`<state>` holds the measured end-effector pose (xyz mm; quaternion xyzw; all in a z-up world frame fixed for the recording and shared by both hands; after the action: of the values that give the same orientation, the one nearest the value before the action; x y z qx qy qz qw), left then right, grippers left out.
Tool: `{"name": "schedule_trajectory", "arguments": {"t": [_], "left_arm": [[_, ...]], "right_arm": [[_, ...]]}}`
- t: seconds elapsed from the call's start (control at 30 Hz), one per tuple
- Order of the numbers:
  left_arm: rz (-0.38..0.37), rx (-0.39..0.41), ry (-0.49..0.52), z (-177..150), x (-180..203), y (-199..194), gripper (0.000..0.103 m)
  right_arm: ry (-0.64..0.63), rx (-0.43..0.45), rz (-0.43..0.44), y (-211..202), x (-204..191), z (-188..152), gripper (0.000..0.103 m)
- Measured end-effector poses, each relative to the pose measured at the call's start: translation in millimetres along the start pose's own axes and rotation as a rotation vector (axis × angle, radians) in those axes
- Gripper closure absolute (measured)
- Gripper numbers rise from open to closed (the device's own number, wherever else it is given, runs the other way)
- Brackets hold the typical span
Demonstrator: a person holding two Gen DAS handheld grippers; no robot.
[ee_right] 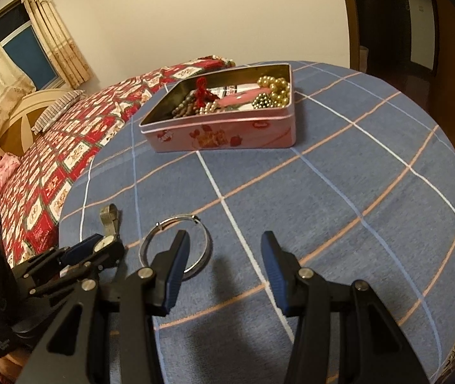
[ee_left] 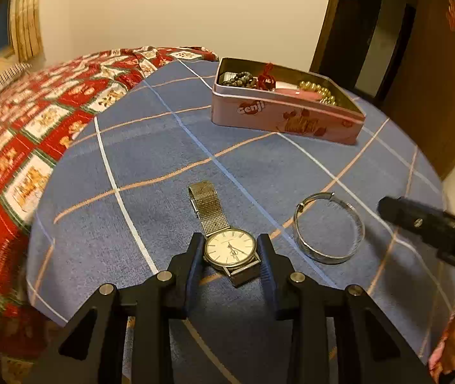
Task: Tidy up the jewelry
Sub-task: 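Grasp the silver wristwatch by its face with the left gripper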
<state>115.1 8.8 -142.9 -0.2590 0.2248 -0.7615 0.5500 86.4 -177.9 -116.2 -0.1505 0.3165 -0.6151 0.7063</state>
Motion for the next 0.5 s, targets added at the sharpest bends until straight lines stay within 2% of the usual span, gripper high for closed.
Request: {"name": "schedule_trajectory", "arguments": {"t": [0.2,0.4,0.43,0.5], "left_arm": [[-0.046,0.032,-0.024,0,-4,-6,0.069],[-0.046,0.078,-0.020,9,-4,-16,0.069],[-0.047,0.087,-0.016,11,-4,-18,0.069],[-0.050,0.111,-0.008,15,-3,-23,0.069]], "right_arm": [[-0.034,-0.020,0.003,6,-8,-4,0.052],[-0.102,-0.044,-0.004,19,-23,-5,0.054],[-0.122,-0.054,-0.014,22,-26,-6,0.056],[-0.150,-0.075,-0.019,29,-31,-9,0.066]]}}
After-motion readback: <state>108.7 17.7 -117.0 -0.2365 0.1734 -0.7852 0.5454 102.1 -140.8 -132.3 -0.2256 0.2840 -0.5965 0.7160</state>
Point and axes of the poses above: each gripper's, at about its wrist camera, not at the fingertips, and y roughly the way its jaws point, x to its right, z to its top, the point moved 3 cm from there along y, roughly the way its jaws point, and after that the axes turned 11 degrees about x, right-handed, at the moved point
